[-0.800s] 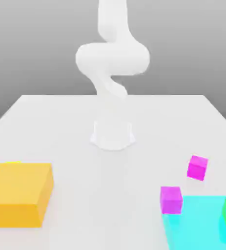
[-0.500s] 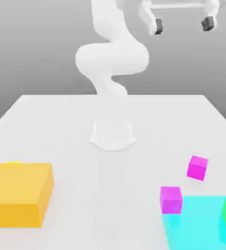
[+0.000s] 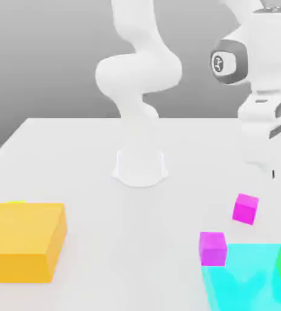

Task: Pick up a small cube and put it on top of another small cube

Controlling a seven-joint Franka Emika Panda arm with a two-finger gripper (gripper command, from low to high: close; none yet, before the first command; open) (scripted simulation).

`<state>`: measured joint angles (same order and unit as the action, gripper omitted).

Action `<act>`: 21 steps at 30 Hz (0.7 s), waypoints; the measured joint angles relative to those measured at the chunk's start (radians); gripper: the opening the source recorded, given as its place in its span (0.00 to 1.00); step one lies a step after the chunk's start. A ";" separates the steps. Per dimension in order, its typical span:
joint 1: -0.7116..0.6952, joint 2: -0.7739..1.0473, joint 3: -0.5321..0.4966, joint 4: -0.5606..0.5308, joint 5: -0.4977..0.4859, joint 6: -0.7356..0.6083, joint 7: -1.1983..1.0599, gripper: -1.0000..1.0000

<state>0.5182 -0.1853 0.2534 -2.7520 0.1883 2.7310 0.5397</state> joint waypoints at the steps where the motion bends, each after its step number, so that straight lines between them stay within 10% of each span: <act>1: 0.013 0.023 0.016 -0.017 -0.009 0.017 0.002 0.50; 7: 0.073 0.167 0.087 -0.111 -0.164 0.128 0.085 0.50; 14: 0.247 0.415 -0.150 -0.075 -0.450 0.322 0.290 0.50; 15: 0.270 0.436 -0.175 -0.071 -0.460 0.341 0.299 0.00; 21: 0.281 0.447 -0.187 -0.069 -0.468 0.350 0.307 0.00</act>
<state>0.7989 0.2620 0.0664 -2.8210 -0.2801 3.0809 0.8464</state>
